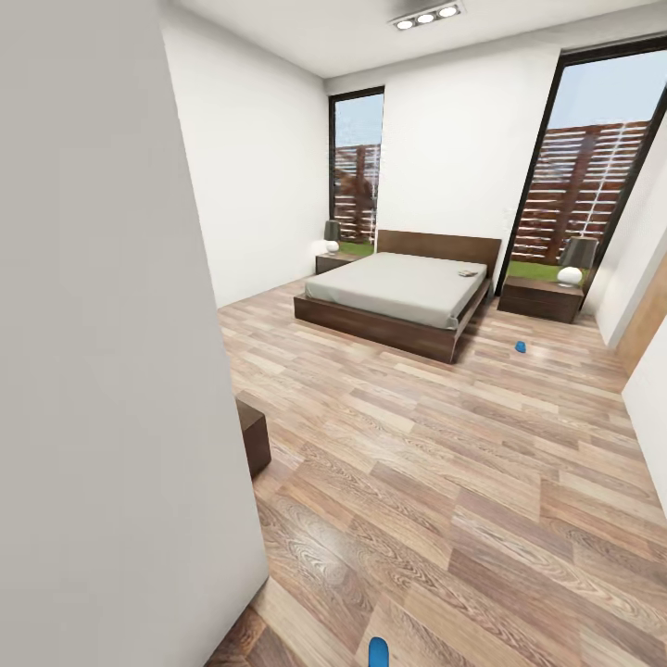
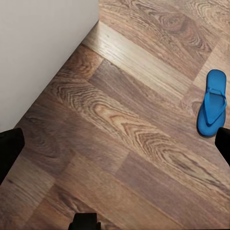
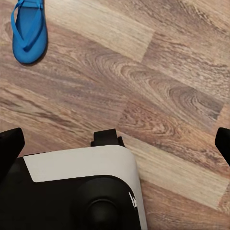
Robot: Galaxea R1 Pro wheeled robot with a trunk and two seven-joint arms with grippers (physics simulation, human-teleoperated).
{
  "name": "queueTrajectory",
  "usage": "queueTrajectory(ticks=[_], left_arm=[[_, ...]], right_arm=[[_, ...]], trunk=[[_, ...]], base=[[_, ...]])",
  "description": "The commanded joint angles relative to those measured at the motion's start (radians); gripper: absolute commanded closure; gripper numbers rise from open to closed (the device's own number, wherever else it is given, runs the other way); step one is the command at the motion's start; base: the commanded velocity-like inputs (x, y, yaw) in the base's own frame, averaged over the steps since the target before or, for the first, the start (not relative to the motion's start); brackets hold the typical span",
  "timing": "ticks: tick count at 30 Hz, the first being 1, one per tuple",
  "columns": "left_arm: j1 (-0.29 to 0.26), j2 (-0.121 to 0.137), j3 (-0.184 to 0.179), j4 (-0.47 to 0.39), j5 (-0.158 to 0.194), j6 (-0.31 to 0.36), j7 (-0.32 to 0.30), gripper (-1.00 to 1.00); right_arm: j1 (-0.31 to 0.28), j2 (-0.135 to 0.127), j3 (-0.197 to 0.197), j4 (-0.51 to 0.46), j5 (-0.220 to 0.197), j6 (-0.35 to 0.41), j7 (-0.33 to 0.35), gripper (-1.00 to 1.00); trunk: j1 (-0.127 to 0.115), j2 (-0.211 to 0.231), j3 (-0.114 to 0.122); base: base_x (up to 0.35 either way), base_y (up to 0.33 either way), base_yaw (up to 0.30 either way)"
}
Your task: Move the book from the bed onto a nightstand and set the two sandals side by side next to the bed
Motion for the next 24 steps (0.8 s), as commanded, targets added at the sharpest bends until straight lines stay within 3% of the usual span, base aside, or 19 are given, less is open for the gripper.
queueTrajectory(ticks=[1,24], left_arm=[[0.0,0.0,0.0,-0.001,0.001,-0.002,0.0,-1.0],[0.0,0.0,0.0,-0.001,0.001,-0.002,0.0,-1.0]], right_arm=[[0.0,0.0,-0.002,0.0,0.0,-0.003,-0.001,-1.0],[0.0,0.0,-0.002,0.0,0.0,-0.003,-0.001,-1.0]], trunk=[[0.0,0.0,-0.001],[0.0,0.0,-0.001]], base=[[0.0,0.0,0.0],[0.0,0.0,0.0]])
